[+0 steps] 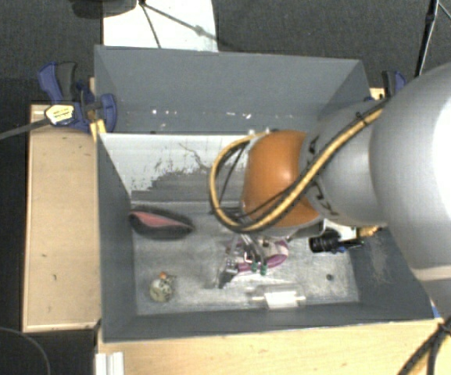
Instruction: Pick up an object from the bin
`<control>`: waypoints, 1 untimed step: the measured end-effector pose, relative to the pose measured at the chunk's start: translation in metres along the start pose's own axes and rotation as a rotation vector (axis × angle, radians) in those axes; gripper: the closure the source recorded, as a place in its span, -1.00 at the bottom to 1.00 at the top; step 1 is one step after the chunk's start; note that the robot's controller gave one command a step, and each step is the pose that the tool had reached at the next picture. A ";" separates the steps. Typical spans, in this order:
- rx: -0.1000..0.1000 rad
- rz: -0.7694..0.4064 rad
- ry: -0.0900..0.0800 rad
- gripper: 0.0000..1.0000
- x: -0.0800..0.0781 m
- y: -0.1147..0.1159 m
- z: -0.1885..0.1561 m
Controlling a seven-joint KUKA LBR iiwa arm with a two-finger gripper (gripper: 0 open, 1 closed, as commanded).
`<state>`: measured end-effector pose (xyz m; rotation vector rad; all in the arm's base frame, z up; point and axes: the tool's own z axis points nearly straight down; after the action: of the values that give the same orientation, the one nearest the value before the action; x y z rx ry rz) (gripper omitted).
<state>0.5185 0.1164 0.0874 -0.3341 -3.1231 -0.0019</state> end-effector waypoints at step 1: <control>0.004 0.028 -0.003 -1.00 0.001 -0.078 -0.044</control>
Offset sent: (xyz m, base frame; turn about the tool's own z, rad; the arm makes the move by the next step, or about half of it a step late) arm -0.0187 -0.0708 0.0420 0.0197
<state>0.5006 0.0402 0.1318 -0.3785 -3.1208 0.0052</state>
